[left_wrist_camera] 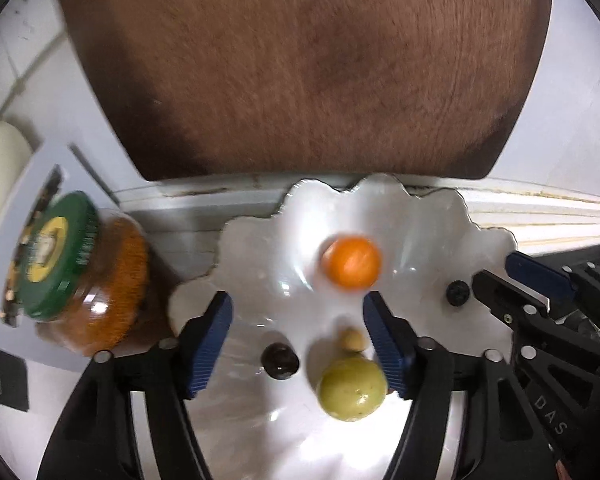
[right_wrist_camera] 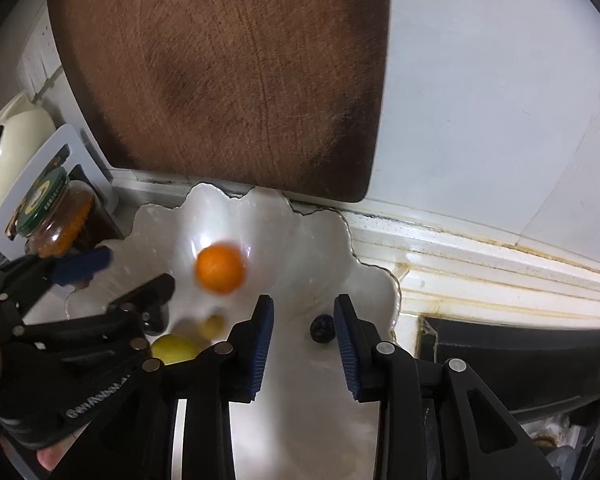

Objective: Organize fruits
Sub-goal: 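Open both tools to drop the orange and olive-brown fruit into the bowl, then lift both open tools out of the bowl back toward the counter fruits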

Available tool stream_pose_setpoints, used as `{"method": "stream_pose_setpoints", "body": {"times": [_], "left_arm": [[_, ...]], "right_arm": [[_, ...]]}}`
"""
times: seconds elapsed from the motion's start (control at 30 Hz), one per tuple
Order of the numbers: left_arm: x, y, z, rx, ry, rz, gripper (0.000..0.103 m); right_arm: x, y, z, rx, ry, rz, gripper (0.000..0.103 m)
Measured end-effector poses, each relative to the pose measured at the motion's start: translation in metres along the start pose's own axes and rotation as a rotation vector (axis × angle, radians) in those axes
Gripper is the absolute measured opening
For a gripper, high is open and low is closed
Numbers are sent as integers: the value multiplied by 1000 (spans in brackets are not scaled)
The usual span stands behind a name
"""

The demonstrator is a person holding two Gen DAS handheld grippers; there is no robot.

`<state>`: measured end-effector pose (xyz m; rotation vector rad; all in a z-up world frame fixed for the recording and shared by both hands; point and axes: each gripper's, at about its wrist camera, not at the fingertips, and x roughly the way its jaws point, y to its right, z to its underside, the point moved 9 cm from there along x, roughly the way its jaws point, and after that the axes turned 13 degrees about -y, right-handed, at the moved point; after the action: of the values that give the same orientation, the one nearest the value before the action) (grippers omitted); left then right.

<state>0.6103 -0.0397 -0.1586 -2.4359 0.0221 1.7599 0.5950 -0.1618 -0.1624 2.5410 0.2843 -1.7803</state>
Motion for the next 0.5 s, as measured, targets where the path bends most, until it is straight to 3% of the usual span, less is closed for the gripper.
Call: {"method": "stream_pose_setpoints", "body": {"times": [0.33,0.5], "left_arm": [[-48,-10,19,-17,88,-44,86],[-73,-11,34,-21,123,-52,88]], "right_arm": [[-39,0,19,-18,80,20,33],[-62,-5,31,-32,120,10,33]]}}
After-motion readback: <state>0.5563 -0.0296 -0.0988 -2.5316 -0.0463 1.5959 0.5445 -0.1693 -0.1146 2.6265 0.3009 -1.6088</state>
